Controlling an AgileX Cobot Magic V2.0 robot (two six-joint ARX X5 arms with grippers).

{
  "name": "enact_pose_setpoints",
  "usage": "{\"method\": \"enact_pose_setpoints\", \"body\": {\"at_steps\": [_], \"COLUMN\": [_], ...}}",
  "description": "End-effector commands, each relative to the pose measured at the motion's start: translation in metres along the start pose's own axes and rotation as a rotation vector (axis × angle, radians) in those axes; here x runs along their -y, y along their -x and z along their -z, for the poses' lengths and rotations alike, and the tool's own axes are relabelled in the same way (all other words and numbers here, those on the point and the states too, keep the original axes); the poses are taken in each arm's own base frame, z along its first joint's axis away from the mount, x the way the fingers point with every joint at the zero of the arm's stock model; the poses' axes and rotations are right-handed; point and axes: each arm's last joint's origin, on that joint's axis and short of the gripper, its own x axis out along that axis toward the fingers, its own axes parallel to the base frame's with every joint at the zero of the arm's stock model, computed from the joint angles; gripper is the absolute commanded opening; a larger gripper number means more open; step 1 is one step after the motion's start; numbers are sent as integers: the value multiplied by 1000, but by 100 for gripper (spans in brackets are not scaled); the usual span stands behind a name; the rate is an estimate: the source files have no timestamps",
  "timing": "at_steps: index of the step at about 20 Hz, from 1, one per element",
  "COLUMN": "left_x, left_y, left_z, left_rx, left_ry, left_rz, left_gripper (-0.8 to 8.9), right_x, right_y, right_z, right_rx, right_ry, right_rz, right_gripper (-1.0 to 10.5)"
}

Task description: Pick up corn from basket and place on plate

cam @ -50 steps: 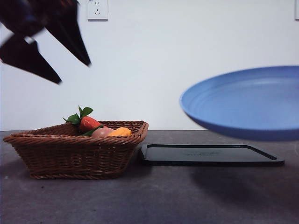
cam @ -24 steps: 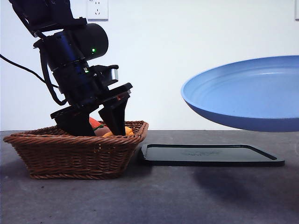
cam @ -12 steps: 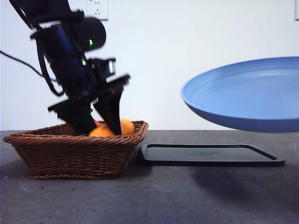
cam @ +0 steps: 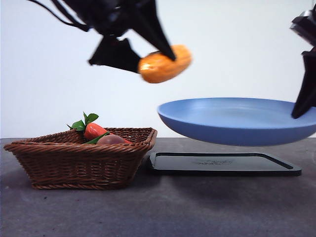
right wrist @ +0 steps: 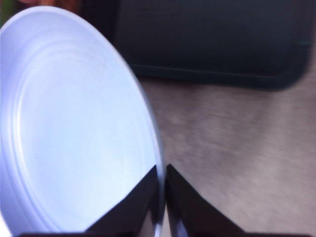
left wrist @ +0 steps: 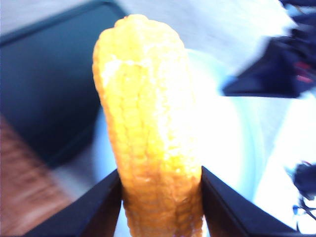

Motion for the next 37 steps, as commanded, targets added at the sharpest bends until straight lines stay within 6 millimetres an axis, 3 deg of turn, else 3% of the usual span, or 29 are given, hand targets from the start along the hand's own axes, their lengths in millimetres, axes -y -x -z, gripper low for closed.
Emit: {"method": "enact_pose_setpoints", "body": {"at_steps": [1, 4, 7, 11, 14, 18, 23, 29, 33, 37], "left_x": [13, 20, 20, 19, 19, 25, 41, 51, 56, 58], "left_y": [-26, -53, -67, -70, -70, -59, -29, 0, 12, 16], "left_z": [0, 11, 17, 19, 19, 12, -10, -29, -31, -30], "left_rx": [-30, -92, -135, -149, -147, -114, -12, 41, 60, 61], "left_ry": [-65, -114, -126, -128, -129, -141, -182, -193, -200, -197], "left_rz": [48, 32, 41, 28, 29, 33, 45, 40, 43, 43], "left_gripper": [193, 193, 195, 321, 342, 342, 342, 341, 341, 341], "right_x": [-3, -3, -3, -3, -3, -3, -1, 10, 27, 46], "right_y": [0, 0, 0, 0, 0, 0, -2, -18, -28, -38], "right_z": [-8, -8, -8, -8, -8, -9, -11, -20, -38, -74], "right_rx": [20, 21, 21, 21, 22, 34, 43, 45, 56, 58], "right_ry": [-17, -15, -15, -14, -13, -5, -8, -23, -73, -118], "right_rz": [-26, -48, -48, -48, -45, -45, 6, 9, 28, 49], "right_gripper": [1, 1, 1, 1, 1, 1, 1, 1, 1, 1]}}
